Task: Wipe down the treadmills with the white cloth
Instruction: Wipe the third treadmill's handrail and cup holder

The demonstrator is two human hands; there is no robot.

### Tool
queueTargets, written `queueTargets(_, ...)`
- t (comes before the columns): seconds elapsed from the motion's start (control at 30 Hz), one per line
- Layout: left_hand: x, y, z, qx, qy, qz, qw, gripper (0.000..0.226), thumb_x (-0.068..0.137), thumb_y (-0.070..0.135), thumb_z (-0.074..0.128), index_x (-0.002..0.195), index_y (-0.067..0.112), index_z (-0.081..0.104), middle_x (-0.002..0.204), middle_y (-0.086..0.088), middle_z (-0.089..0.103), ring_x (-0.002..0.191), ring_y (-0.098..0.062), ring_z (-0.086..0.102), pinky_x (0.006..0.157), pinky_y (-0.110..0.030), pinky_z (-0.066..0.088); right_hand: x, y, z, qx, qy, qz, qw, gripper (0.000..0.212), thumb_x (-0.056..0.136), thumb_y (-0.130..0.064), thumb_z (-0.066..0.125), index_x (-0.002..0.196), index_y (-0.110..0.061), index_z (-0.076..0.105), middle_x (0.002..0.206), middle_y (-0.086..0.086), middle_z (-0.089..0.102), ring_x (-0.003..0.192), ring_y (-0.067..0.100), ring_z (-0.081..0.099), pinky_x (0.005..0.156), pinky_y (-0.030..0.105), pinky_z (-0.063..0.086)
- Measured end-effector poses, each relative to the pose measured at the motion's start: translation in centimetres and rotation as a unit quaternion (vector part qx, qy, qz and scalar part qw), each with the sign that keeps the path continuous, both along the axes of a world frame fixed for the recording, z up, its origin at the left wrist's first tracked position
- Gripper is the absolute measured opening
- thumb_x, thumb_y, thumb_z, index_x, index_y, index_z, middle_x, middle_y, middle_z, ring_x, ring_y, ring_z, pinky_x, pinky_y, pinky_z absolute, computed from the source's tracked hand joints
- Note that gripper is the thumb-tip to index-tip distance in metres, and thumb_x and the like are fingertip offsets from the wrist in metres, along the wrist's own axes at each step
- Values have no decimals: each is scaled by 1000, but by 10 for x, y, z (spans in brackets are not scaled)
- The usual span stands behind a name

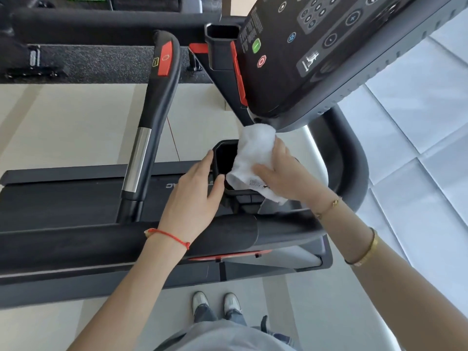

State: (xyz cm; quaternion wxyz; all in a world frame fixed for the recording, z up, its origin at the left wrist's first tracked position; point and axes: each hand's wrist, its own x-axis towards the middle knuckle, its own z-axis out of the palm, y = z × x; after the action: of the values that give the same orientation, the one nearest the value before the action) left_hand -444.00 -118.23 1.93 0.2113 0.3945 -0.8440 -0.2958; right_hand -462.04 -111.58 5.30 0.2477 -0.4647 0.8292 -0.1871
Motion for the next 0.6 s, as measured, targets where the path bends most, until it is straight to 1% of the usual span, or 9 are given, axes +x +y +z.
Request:
queueTargets(0.03,0,0,0,0,3,0,1000,58,101,33,45,154,18,27,150,-3,45,135,-18,44,104,-26,37,-2,5,-3,-8,-20,-5,1000,45,97,-26,52,131,-4,31,118,5,44,94,21,50,73,24,35)
queueTargets(0.1,1,1,0,-1,7,-1,1000,59,101,34,45,154,18,27,149,-3,45,135,-18,44,105,-28,37,-4,18,-12,-20,-68,-29,997,25,98,-26,50,113,-12,36,95,-8,46,80,11,48,62,15,34)
queueTargets(0.13,1,1,0,-2,9,-1,1000,59,101,34,45,154,18,26,149,-3,46,135,-19,44,106,-29,38,-4,23,-14,-21,-90,-40,995,22,98,-28,49,108,-15,34,87,-12,44,73,5,47,58,14,34)
queueTargets(0.2,0,0,-1,-3,10,1,1000,60,100,34,45,154,17,26,148,-3,47,134,-19,45,106,-30,39,-5,21,-15,-20,-91,-39,995,23,99,-29,49,103,-15,32,82,-13,41,67,-1,43,55,15,32)
queueTargets(0.27,-1,0,-1,-5,6,5,1000,61,100,35,45,155,17,25,146,-4,49,132,-20,47,104,-32,41,-8,8,-13,-18,-44,-12,999,25,98,-26,50,101,-11,30,82,-6,40,65,3,41,53,17,29)
queueTargets(0.43,-1,2,1,-2,6,13,1000,58,100,33,46,152,14,31,139,-6,55,124,-22,54,101,-34,47,-8,-12,-13,-37,46,15,998,37,98,-20,50,123,2,34,101,12,46,68,17,42,51,24,24)
queueTargets(0.5,-2,2,2,-3,3,10,1000,57,100,33,46,152,14,32,132,-6,59,116,-22,58,96,-37,49,-7,-10,-13,-41,62,21,997,45,98,-20,50,131,2,31,121,17,48,81,26,50,57,29,24)
queueTargets(0.57,-1,1,3,-3,5,11,1000,56,100,32,46,152,15,33,128,-6,61,112,-21,59,95,-35,50,-5,-5,-13,-43,85,41,995,58,97,-20,50,144,0,23,145,14,36,104,33,54,66,25,27)
queueTargets(0.6,-1,1,4,0,9,10,1000,56,100,32,46,152,17,33,126,-5,62,112,-20,59,95,-34,50,-4,-2,-14,-52,106,58,991,63,97,-18,51,148,-2,19,153,12,28,118,34,49,72,22,30)
